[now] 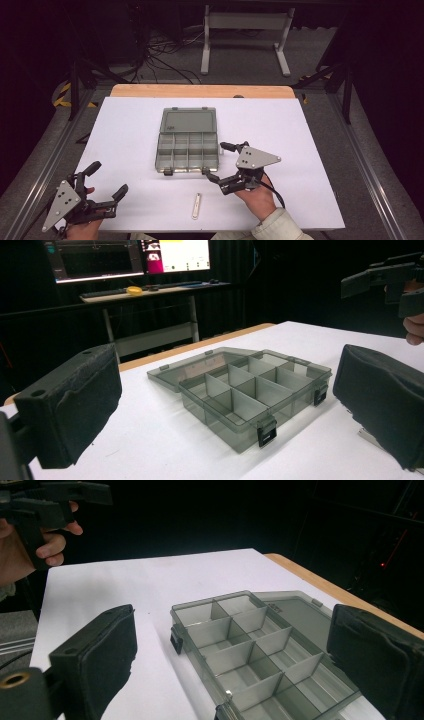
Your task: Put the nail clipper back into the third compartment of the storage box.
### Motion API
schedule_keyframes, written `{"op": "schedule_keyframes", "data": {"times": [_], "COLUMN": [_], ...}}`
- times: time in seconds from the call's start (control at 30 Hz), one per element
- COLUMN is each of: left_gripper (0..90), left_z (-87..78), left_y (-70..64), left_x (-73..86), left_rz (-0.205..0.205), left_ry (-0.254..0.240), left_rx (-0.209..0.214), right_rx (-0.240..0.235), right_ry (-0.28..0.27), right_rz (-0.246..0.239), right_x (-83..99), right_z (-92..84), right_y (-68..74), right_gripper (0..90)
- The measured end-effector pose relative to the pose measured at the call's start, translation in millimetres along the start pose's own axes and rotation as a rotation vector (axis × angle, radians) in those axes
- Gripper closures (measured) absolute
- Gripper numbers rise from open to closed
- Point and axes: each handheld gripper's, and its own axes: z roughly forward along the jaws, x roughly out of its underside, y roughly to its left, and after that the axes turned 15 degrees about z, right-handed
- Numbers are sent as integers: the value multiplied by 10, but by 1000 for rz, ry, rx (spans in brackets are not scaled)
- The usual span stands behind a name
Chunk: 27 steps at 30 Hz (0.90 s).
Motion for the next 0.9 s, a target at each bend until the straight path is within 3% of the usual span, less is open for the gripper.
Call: {"op": "schedule_keyframes", "data": {"times": [0.13, 0.27, 0.33, 0.43, 0.47, 0.5, 0.57, 0.63, 0.67, 0.73, 0.9], "left_gripper": [2, 2, 2, 2, 2, 2, 2, 2, 2, 2, 2], "left_z": [3, 4, 3, 3, 3, 2, 2, 2, 2, 2, 5], "left_y": [0, -4, -1, -1, -2, -1, 1, 1, 1, -1, -3], "left_x": [3, 0, 1, 2, 1, 1, 4, 4, 4, 3, 2], "left_rz": [-3, -2, -2, -2, -2, -2, -5, -5, -5, -4, -2], "left_ry": [2, 0, 0, 1, 0, 0, 2, 2, 2, 1, 1], "left_rx": [1, 0, 0, -1, -1, -1, 0, 1, 1, 0, 0], "right_rx": [3, -26, -44, -78, -87, -87, -101, -114, -114, -144, -153], "right_ry": [24, 26, 22, 51, 75, 75, 113, 138, 138, 175, 244], "right_rz": [8, 27, 32, 33, 32, 32, 41, 46, 46, 40, 29], "right_x": [4, 14, 6, -16, -29, -29, -38, -39, -39, -34, -30], "right_z": [16, 27, 37, 40, 37, 37, 45, 59, 59, 85, 166], "right_y": [12, 30, 46, 69, 88, 88, 115, 125, 125, 143, 183], "right_gripper": [65, 57, 98, 288, 429, 429, 654, 785, 785, 900, 900]}}
